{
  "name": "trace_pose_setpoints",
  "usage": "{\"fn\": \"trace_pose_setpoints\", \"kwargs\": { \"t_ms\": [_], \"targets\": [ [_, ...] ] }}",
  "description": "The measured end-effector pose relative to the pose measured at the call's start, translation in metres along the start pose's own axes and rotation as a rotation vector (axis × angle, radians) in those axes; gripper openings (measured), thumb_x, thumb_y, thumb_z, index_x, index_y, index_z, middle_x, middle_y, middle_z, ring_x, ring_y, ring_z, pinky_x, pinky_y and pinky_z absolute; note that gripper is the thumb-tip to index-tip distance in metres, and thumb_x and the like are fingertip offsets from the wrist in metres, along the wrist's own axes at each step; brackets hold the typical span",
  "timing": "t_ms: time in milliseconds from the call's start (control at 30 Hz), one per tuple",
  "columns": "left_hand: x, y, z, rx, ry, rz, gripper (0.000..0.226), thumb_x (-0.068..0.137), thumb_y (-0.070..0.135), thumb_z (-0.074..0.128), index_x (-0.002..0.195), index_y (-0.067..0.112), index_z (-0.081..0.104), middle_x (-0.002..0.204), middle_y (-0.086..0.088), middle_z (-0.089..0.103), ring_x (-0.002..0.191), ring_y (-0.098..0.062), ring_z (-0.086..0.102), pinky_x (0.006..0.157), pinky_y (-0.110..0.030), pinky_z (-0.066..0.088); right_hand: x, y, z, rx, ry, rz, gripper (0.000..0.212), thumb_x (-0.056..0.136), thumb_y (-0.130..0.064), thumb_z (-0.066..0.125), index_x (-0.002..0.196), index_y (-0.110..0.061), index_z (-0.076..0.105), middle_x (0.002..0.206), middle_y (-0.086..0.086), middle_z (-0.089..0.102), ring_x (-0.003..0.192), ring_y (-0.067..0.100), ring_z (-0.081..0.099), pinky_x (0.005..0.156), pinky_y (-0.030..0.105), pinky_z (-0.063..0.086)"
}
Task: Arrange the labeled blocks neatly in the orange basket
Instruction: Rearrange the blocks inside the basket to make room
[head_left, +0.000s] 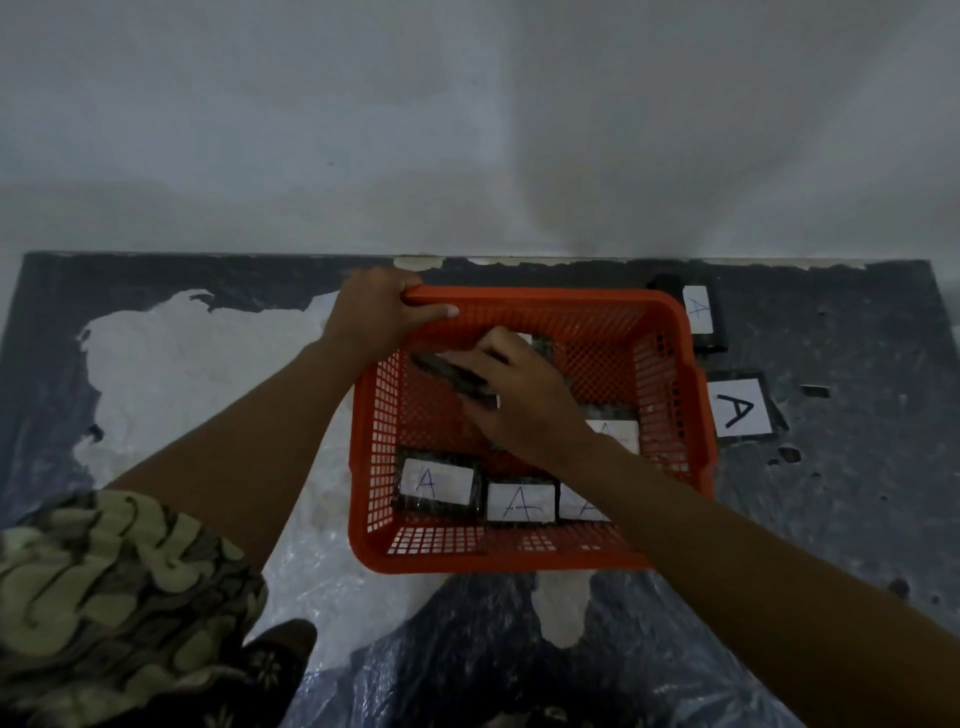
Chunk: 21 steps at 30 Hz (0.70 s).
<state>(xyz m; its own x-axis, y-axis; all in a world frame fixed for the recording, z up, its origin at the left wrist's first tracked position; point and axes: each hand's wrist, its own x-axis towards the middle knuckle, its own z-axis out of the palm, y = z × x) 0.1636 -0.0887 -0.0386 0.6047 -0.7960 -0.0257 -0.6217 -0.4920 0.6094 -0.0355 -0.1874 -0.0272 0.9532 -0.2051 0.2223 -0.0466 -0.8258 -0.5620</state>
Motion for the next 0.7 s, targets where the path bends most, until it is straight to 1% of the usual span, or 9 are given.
{"fn": "trace_pose_setpoints", "kwargs": {
  "t_ms": [67,133,200,300,367,433,500,600,700],
  "targets": [
    [-0.001,0.001,0.000,0.000,0.002,-0.002,0.048,0.077,0.059,0.067,0.070,0.012,0.065,0.062,-0.002,0.064,0.053,-0.014,0.061,0.056,-0.030,0.052,0.000,-0.003,0.005,-0.097,-0.001,-0.084,0.041,0.081,-0.013,0.076,0.121,-0.005,0.066,0.101,0.014,0.061,0.090,0.024,0.060,0.072,0.027,0.051],
    [-0.001,0.003,0.000,0.003,0.003,0.002,0.044,0.078,0.059,0.067,0.066,0.017,0.062,0.060,0.000,0.062,0.052,-0.011,0.059,0.054,-0.026,0.049,0.004,-0.008,0.013,-0.139,-0.035,-0.112,0.042,0.080,-0.015,0.078,0.119,-0.004,0.067,0.101,0.016,0.064,0.089,0.028,0.063,0.070,0.034,0.056],
    [-0.001,0.004,-0.001,0.011,0.004,0.005,0.040,0.078,0.058,0.068,0.064,0.022,0.058,0.060,0.002,0.061,0.051,-0.009,0.058,0.054,-0.023,0.046,0.008,-0.010,0.021,-0.148,-0.086,-0.099,0.042,0.079,-0.020,0.081,0.116,-0.004,0.068,0.104,0.017,0.065,0.092,0.030,0.064,0.074,0.040,0.058],
    [0.000,0.004,0.000,0.022,0.001,-0.003,0.043,0.078,0.058,0.067,0.067,0.016,0.063,0.062,-0.002,0.064,0.053,-0.014,0.060,0.055,-0.026,0.051,0.009,-0.007,0.026,-0.135,-0.201,-0.066,0.048,0.075,-0.028,0.084,0.115,-0.004,0.068,0.113,0.016,0.066,0.102,0.032,0.063,0.082,0.044,0.058],
    [0.000,0.003,0.000,0.025,0.003,-0.006,0.046,0.078,0.059,0.067,0.071,0.014,0.065,0.064,-0.003,0.065,0.054,-0.014,0.061,0.056,-0.027,0.052,0.006,0.001,0.026,-0.142,-0.249,-0.099,0.053,0.074,-0.033,0.084,0.116,-0.004,0.068,0.120,0.017,0.065,0.110,0.033,0.061,0.090,0.045,0.056],
    [0.000,0.001,0.001,0.017,0.011,0.004,0.046,0.077,0.060,0.067,0.070,0.014,0.065,0.062,-0.002,0.064,0.052,-0.013,0.060,0.055,-0.026,0.050,0.003,0.010,0.025,-0.193,-0.288,-0.148,0.055,0.077,-0.040,0.081,0.119,-0.006,0.069,0.132,0.018,0.062,0.122,0.034,0.057,0.102,0.049,0.048],
    [0.000,-0.001,0.001,0.012,0.015,0.010,0.046,0.077,0.060,0.067,0.067,0.015,0.063,0.059,-0.001,0.062,0.050,-0.012,0.058,0.053,-0.025,0.049,0.002,0.018,0.024,-0.236,-0.320,-0.174,0.050,0.080,-0.039,0.079,0.119,-0.009,0.069,0.142,0.019,0.056,0.133,0.034,0.050,0.111,0.050,0.039],
    [0.000,0.000,0.002,0.022,0.012,0.005,0.047,0.077,0.060,0.067,0.069,0.014,0.064,0.062,-0.003,0.064,0.052,-0.015,0.060,0.057,-0.031,0.053,0.004,0.019,0.030,-0.265,-0.303,-0.152,0.044,0.080,-0.031,0.078,0.115,-0.006,0.070,0.138,0.021,0.059,0.130,0.034,0.055,0.112,0.050,0.039],
    [-0.001,0.000,0.001,0.016,0.014,0.013,0.039,0.078,0.060,0.066,0.069,0.023,0.059,0.063,0.001,0.063,0.053,-0.009,0.059,0.060,-0.030,0.054,0.004,0.014,0.038,-0.319,-0.266,-0.101,0.044,0.088,-0.035,0.070,0.122,-0.007,0.067,0.141,0.020,0.057,0.133,0.035,0.051,0.115,0.051,0.036]
  ]
}}
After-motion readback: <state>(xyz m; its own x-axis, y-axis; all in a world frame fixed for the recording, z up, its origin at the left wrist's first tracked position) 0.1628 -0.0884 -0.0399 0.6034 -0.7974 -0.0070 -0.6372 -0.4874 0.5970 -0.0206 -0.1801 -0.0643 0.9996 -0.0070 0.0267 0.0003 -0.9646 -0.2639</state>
